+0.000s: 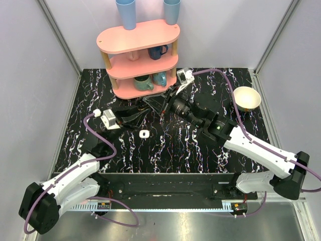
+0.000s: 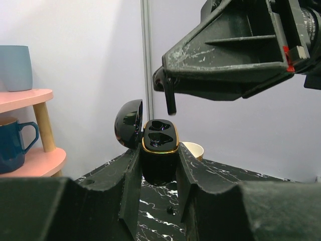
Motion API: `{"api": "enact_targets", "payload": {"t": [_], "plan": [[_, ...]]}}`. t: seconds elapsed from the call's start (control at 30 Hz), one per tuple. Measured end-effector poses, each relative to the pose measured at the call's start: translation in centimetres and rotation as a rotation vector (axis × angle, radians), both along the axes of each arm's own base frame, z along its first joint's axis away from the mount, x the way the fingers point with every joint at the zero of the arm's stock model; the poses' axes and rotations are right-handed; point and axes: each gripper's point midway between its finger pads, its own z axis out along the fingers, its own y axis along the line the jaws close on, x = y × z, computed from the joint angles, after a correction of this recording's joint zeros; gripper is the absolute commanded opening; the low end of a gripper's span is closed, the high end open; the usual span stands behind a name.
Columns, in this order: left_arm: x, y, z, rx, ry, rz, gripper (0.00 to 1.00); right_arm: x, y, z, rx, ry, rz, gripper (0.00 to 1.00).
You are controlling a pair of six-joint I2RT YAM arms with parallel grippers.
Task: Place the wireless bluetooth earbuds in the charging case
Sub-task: Insert the left earbud into the left side groove of the charging case.
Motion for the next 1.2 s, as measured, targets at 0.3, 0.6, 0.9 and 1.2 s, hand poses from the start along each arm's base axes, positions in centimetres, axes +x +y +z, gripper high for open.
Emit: {"api": "enact_targets", "payload": {"t": [0.3,0.6,0.9,1.2], "plan": [[0.2,0.1,0.2,-0.012,-0.01,0.01,0.0,-0.3,1.4,-1.4,-0.029,0.016,0.035,0.11],[0.1,0.1,0.5,-0.019,-0.02,0.008,0.0,-0.5,1.6,-1.2,-0.021,0.006,0.044,0.11],[0.2,0.3,0.8,-0.034,-0.021,0.016,0.0,-0.7,1.9,-0.7,-0.002,-0.009,0.054,0.11],[0.4,0.5,0.9,-0.058,0.003,0.026,0.0,-0.9,2.5,-0.5,0.007,-0.034,0.062,0.11]]}}
